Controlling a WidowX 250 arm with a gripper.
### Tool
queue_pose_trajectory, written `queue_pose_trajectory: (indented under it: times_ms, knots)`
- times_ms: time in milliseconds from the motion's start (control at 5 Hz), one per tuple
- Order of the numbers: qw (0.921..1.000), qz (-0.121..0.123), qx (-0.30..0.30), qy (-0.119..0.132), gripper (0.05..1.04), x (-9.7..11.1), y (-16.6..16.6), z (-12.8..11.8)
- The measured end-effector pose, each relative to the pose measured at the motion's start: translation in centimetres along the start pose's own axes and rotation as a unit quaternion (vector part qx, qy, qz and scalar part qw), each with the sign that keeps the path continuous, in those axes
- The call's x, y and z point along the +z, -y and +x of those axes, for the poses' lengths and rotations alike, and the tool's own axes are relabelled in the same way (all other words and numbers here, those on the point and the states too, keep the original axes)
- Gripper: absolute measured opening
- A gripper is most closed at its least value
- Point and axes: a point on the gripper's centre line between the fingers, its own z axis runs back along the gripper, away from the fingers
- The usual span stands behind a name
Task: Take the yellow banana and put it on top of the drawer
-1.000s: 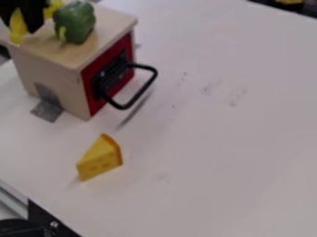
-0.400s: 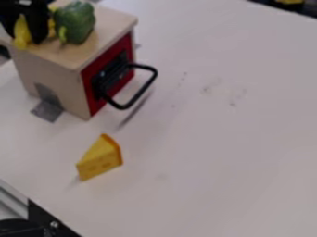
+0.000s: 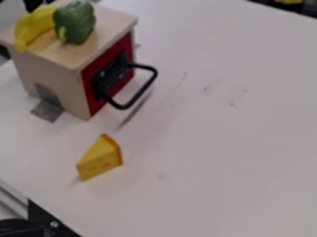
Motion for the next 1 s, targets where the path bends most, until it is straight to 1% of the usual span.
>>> queue_pose_trajectory:
  times_ms: [200, 400, 1000]
  knots:
    - [0.9997, -0.012, -0.018, 0.013, 1.000, 1.63, 0.12, 0.09]
    - [0.9991, -0.019, -0.036, 0.014, 1.000, 1.62, 0.31, 0.14]
    - [0.9991, -0.019, -0.036, 0.013, 1.000, 1.59, 0.33, 0.11]
